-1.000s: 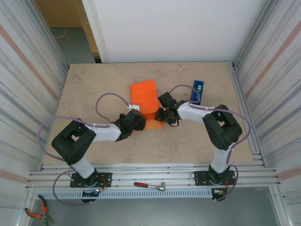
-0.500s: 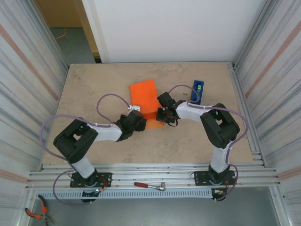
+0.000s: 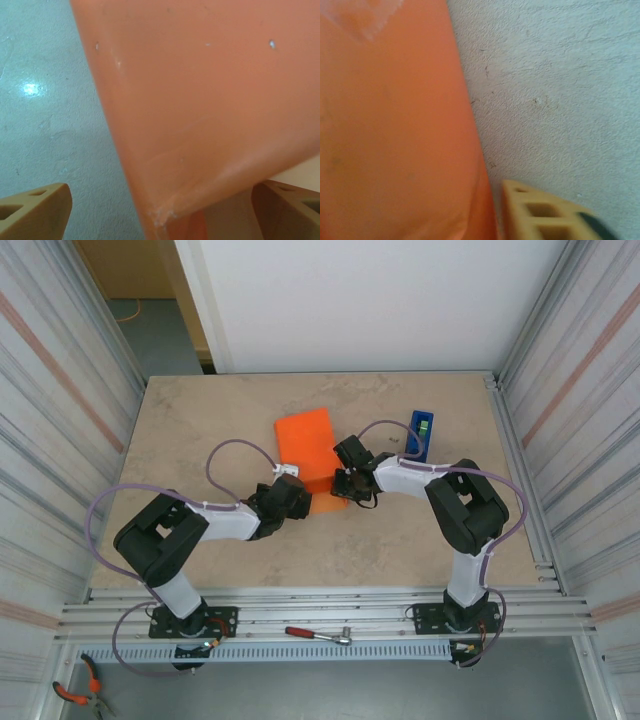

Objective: Wrap the gift box in paper
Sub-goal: Fold the third fold of the wrapping paper on the gift box, then fold the wrapping paper for the gift box.

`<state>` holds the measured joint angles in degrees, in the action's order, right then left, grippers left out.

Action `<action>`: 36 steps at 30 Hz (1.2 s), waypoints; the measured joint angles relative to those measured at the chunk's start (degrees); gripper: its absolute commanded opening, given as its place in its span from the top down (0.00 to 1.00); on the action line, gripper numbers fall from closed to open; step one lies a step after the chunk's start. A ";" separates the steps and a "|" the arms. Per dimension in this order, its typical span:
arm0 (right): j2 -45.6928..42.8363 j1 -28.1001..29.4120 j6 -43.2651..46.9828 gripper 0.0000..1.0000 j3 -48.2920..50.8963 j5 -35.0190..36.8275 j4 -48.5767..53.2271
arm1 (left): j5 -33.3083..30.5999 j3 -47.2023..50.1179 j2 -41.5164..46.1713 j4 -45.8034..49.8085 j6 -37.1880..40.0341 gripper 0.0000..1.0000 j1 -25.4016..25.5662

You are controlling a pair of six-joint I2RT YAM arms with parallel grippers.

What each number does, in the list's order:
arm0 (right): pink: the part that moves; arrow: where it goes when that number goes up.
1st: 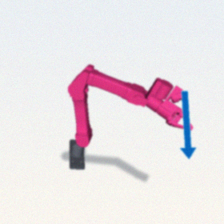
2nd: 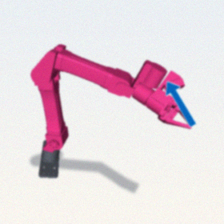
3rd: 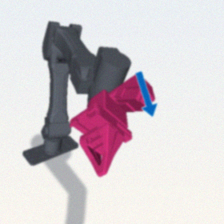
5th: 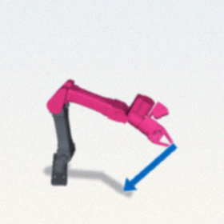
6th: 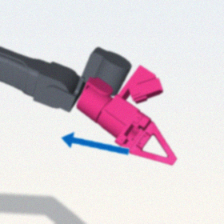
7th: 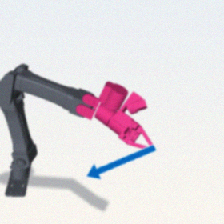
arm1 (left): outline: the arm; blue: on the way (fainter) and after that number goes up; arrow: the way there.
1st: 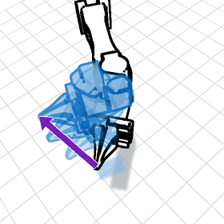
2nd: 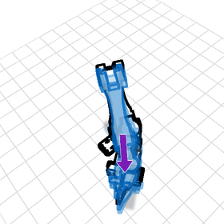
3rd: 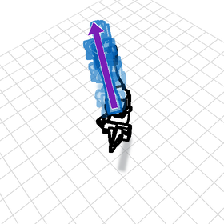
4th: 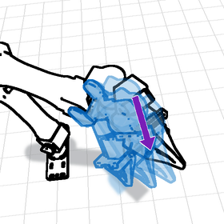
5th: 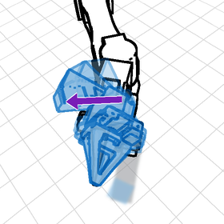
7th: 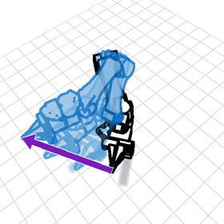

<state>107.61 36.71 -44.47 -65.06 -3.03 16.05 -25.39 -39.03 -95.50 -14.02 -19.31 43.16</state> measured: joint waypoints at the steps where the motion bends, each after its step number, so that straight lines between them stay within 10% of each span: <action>1: 0.00 0.11 0.17 0.95 -0.11 0.04 -0.33 | 0.00 0.00 0.00 0.00 0.00 0.07 0.00; 36: -1.60 0.00 -0.07 0.99 2.62 0.15 -1.51 | 4.57 -3.17 6.80 5.25 6.69 0.05 0.00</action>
<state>106.02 36.71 -44.53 -62.43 -2.87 14.55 -20.82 -42.19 -88.71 -8.78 -12.62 43.16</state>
